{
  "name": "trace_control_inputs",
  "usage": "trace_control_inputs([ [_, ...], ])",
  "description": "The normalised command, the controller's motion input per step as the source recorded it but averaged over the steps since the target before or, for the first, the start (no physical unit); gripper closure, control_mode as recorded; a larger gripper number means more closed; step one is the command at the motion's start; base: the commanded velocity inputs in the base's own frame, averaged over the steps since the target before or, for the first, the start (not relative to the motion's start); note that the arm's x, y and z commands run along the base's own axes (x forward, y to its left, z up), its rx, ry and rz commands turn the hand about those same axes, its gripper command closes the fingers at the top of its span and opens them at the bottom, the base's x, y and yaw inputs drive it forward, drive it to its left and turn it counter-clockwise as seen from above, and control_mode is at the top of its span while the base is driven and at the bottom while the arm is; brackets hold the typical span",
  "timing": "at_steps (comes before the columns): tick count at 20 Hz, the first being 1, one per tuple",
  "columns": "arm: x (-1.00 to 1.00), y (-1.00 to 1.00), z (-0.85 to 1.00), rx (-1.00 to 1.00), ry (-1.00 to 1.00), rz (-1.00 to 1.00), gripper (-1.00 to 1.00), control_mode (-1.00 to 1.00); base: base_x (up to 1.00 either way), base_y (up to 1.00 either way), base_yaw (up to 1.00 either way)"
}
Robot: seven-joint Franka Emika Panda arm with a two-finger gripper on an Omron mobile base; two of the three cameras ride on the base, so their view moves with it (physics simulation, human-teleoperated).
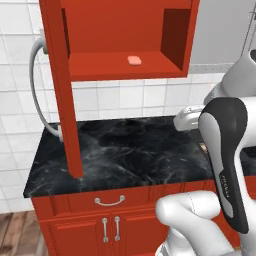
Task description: Pick up the bar soap and bar soap from the sink, and place them back in the cabinet, and close the cabinet door.
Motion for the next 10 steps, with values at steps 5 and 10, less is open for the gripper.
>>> trace_control_inputs([
  [5, 0.00, 0.00, 0.00, 0.00, 0.00, 0.00, -1.00, 1.00, -0.12, -0.30, -0.21],
  [10, 0.00, 0.00, 0.00, 0.00, 0.00, 0.00, -1.00, 1.00, 0.00, -0.44, -0.20],
])
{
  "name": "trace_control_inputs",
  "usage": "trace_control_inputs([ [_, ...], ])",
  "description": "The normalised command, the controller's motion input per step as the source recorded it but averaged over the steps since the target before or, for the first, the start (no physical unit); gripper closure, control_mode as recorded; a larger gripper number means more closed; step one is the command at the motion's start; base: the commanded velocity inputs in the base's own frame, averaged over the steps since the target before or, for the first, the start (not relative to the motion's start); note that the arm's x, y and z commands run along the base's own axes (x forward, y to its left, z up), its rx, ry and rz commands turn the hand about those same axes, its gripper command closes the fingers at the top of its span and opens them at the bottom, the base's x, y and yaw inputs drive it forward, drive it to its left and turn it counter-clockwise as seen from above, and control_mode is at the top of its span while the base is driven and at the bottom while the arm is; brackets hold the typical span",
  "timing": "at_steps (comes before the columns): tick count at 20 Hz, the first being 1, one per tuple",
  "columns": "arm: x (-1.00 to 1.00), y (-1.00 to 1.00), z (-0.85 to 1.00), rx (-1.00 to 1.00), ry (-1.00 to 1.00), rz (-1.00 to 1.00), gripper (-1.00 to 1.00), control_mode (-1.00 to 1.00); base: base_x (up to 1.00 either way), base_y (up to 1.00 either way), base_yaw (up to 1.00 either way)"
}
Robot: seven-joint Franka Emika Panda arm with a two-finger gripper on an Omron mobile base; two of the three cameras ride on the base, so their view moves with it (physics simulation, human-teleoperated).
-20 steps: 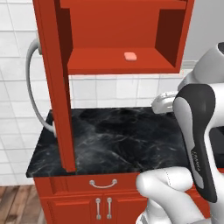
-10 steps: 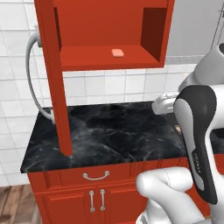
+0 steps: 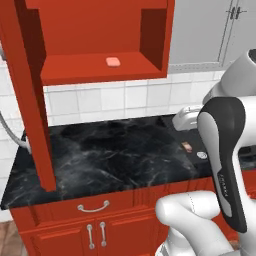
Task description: Pick up the bar soap and bar soap from the sink, and place them back in the cabinet, and close the cabinet door.
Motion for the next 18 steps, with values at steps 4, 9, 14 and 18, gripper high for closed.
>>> trace_control_inputs([
  [4, 0.00, 0.00, 0.00, 0.00, 0.00, 0.00, -1.00, 1.00, 0.00, -0.55, -0.15],
  [9, 0.00, 0.00, 0.00, 0.00, 0.00, 0.00, -1.00, 1.00, 0.00, -0.53, -0.13],
  [14, 0.00, 0.00, 0.00, 0.00, 0.00, 0.00, -1.00, 1.00, 0.07, -0.44, -0.04],
  [18, 0.00, 0.00, 0.00, 0.00, 0.00, 0.00, -1.00, 1.00, 0.16, -0.43, 0.00],
])
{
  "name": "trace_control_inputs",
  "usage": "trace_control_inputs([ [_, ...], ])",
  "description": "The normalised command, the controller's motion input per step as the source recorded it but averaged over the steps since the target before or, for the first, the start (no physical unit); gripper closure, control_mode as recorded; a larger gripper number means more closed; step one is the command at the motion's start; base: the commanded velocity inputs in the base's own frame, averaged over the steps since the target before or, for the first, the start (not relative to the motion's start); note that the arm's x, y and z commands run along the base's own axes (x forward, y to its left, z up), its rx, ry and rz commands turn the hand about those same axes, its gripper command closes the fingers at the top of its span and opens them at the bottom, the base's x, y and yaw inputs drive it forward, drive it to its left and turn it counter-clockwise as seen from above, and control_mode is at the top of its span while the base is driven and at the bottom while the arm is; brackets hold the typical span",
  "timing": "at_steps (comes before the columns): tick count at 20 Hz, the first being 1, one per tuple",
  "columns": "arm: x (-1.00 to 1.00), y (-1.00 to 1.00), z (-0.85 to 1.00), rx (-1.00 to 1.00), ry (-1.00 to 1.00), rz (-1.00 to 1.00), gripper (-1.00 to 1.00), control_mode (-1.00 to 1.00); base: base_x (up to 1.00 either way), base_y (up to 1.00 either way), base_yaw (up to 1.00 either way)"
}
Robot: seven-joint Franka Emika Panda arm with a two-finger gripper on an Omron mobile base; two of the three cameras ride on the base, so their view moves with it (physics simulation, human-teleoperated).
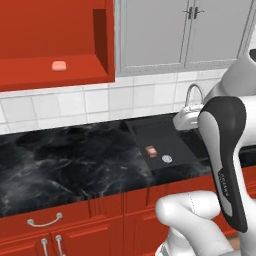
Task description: Pick up the bar soap and bar soap from the sink, and place them back in the cabinet, and close the cabinet door.
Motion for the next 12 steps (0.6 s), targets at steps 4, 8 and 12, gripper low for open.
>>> trace_control_inputs([
  [4, 0.00, 0.00, 0.00, 0.00, 0.00, 0.00, -1.00, 1.00, 0.18, -0.47, 0.00],
  [8, 0.00, 0.00, 0.00, 0.00, 0.00, 0.00, -1.00, 1.00, 0.21, -0.41, 0.00],
  [12, 0.00, 0.00, 0.00, 0.00, 0.00, 0.00, -1.00, 1.00, 0.22, -0.38, 0.00],
])
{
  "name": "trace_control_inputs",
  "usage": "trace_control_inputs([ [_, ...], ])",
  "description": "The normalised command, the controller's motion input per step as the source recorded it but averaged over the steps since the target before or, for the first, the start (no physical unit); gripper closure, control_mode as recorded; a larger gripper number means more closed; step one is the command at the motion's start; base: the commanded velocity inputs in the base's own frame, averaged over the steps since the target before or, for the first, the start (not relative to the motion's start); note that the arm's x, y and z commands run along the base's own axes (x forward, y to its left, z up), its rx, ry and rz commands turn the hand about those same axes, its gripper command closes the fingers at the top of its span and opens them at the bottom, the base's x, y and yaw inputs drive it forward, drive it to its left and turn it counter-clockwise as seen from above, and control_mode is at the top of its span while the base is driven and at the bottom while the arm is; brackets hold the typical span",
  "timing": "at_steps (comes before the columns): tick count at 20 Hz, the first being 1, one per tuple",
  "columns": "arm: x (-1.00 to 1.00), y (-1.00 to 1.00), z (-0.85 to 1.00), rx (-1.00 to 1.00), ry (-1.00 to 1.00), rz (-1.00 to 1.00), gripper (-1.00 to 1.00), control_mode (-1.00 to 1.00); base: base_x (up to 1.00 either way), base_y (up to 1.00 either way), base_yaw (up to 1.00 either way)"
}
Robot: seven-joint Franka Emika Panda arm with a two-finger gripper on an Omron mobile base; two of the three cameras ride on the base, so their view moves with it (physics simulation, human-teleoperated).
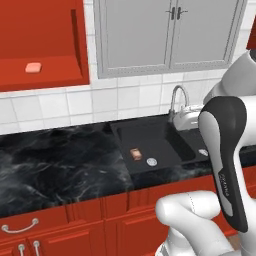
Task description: Pick up the bar soap and bar soap from the sink, and place them back in the cabinet, and close the cabinet door.
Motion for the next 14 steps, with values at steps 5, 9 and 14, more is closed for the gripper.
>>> trace_control_inputs([
  [5, 0.00, 0.00, 0.00, 0.00, 0.00, 0.00, -1.00, 1.00, 0.28, -0.35, 0.00],
  [9, 0.00, 0.00, 0.00, 0.00, 0.00, 0.00, -1.00, 1.00, 0.36, -0.38, 0.00],
  [14, 0.00, 0.00, 0.00, 0.00, 0.00, 0.00, -1.00, 1.00, 0.40, -0.40, 0.00],
])
